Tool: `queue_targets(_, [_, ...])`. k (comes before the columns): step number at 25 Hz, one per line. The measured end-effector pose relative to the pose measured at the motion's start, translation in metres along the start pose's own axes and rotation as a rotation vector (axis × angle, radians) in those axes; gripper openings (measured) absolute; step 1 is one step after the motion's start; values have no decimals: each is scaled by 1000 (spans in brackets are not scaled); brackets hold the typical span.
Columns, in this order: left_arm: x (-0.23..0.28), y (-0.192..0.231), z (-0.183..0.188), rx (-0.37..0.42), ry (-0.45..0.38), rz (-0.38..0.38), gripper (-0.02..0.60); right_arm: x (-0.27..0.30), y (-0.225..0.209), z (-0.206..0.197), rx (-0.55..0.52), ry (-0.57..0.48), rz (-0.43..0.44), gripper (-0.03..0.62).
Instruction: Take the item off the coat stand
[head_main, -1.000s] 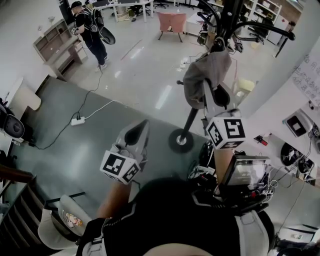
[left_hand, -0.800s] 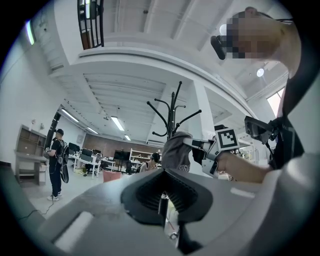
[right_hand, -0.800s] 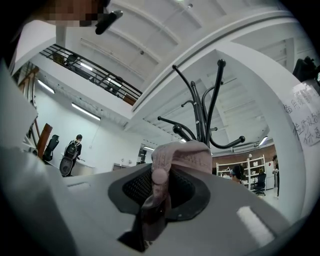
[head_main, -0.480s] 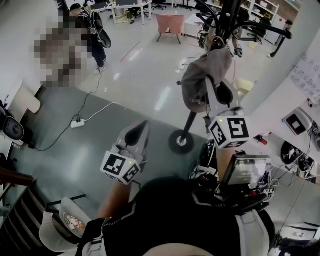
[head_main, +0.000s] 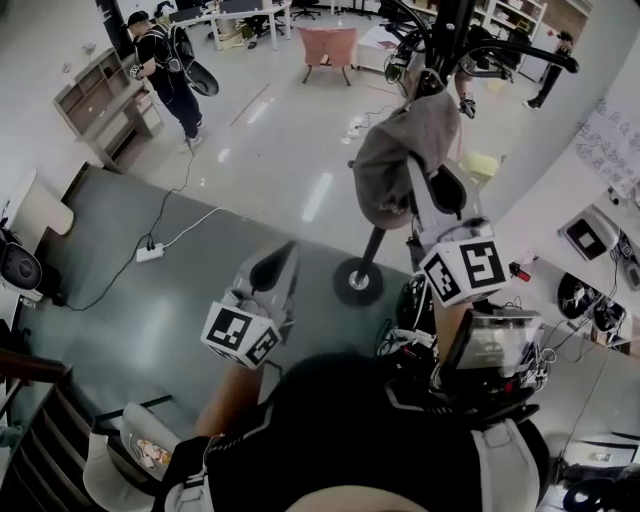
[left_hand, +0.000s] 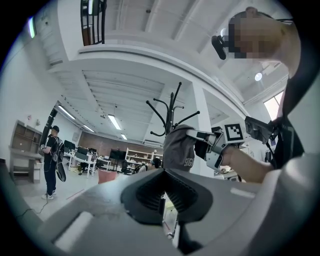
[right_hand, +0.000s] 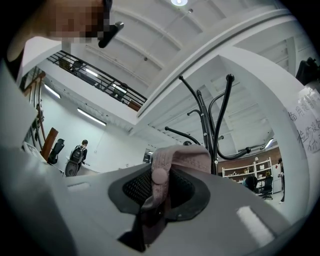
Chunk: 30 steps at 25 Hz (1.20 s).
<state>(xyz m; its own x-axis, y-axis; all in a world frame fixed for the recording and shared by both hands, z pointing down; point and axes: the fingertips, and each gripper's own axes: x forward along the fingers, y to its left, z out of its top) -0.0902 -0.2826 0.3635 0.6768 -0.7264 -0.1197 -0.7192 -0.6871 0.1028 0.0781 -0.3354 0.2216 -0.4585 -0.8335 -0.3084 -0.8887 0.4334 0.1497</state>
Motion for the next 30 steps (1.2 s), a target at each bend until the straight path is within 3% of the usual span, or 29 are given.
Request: queue_targets(30, [12,-17,1,-14,-1,-124,17,-43,26,27,46,-45,55,77])
